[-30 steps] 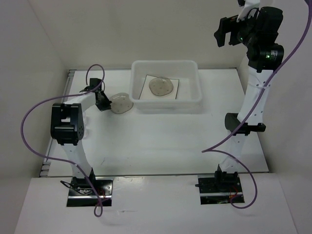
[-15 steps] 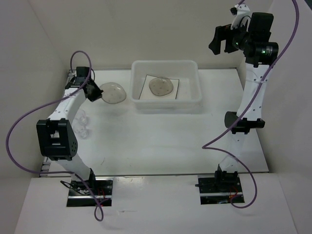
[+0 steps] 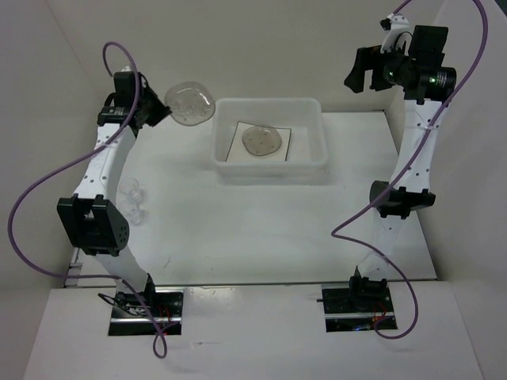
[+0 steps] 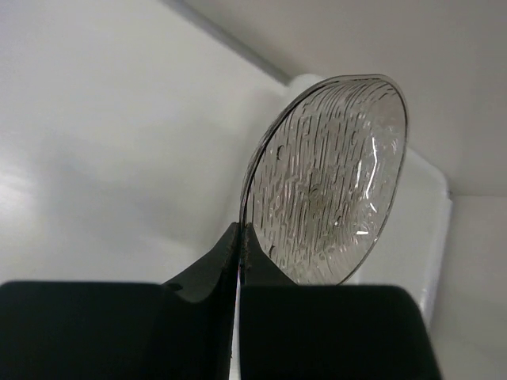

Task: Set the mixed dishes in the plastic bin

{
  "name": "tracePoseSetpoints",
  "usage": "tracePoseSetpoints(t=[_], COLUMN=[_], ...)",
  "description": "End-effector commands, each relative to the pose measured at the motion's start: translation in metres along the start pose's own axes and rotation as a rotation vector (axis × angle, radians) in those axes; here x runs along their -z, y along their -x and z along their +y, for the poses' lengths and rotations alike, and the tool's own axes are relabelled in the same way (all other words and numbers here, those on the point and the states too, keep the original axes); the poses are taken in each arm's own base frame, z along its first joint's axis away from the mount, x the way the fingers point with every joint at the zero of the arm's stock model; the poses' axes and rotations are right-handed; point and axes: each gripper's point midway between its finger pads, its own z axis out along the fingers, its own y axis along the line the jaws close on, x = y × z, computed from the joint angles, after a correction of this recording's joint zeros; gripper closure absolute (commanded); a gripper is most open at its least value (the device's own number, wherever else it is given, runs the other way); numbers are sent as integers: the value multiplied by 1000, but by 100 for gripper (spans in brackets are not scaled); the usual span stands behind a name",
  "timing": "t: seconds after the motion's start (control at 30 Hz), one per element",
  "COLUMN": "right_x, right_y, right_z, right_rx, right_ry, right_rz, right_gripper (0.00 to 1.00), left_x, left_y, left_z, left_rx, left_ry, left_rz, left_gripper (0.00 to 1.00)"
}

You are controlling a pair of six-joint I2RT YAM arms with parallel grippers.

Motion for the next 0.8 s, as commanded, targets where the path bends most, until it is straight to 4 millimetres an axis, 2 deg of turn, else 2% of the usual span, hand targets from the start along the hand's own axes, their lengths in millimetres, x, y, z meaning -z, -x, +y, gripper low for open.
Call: tracePoseSetpoints(t=[0.0,0.17,0.2,0.23,0.27,0.3,0.33,0.37,0.4,0.47,0.5,0.6,0.63,0.67,0.7,0.73,0.77], right_x=[25,37,43,43,52,58,59,70,72,77,77,83,82,89,89,90,89], right_y=[13,21,24,22,25,25,23,29,29,32,32,31,27,29,25,23,20], right_z=[14,15,16,16,18,17,18,22,22,24,24,23,19,23,19,20,15], right_rx=[-2,14,20,14,28,27,23,34,34,39,39,37,28,33,21,28,20], right_ry=[22,-3,-16,-14,-27,-36,-35,-38,-49,-51,-51,-70,-77,-78,-84,-84,-92], right_rz=[-37,-63,-74,-63,-72,-76,-69,-90,-89,-98,-98,-94,-84,-93,-77,-73,-64], right_gripper=[3,3,3,3,3,3,3,3,3,3,3,3,3,3,3,3,3], left_x=[-11,-38,-54,-54,-59,-79,-84,-97,-100,-113,-112,-141,-138,-151,-153,-153,-159], left_y=[0,-17,-33,-27,-27,-51,-57,-57,-67,-70,-78,-112,-113,-123,-140,-148,-156], left_z=[-72,-116,-116,-131,-133,-135,-141,-149,-162,-181,-194,-194,-201,-195,-195,-198,-190], left_rx=[-51,-73,-79,-63,-53,-54,-51,-47,-61,-58,-47,9,6,21,21,15,13], left_ry=[-198,-282,-270,-297,-295,-279,-284,-276,-286,-307,-341,-341,-357,-343,-340,-340,-314], left_rz=[5,70,107,92,95,148,158,150,154,117,113,175,160,173,222,220,241], left_gripper=[100,100,100,100,100,100,100,100,100,100,100,100,100,100,100,100,100])
